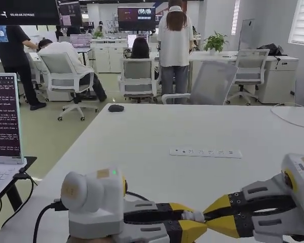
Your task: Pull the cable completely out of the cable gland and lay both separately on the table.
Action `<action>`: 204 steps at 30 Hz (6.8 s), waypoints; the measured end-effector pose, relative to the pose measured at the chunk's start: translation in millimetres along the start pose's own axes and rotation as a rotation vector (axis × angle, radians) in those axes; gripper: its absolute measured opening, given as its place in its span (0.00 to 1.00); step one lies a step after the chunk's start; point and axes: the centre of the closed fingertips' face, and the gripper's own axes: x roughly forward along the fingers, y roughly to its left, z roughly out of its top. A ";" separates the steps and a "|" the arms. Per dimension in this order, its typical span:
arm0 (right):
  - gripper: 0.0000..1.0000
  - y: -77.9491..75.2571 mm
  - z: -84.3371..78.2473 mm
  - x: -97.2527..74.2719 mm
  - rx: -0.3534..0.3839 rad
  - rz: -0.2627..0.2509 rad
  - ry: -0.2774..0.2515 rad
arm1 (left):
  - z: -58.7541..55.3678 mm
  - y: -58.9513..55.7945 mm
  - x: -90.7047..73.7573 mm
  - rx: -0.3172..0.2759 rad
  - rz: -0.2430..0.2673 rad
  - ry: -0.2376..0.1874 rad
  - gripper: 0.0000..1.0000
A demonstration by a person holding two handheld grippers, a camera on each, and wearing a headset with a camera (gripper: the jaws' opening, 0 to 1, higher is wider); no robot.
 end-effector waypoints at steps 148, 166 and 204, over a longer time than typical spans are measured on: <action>0.03 -24.8 -108.8 -15.1 0.165 -0.081 0.172 | 13.7 16.3 -11.1 -0.041 0.058 -0.076 0.17; 0.03 -28.6 -152.7 25.5 0.214 -0.003 0.229 | 11.1 25.6 -13.9 -0.063 0.090 -0.075 0.17; 0.07 -12.5 -213.0 51.9 0.340 -0.004 0.335 | -5.0 32.9 -14.2 -0.124 0.107 -0.040 0.17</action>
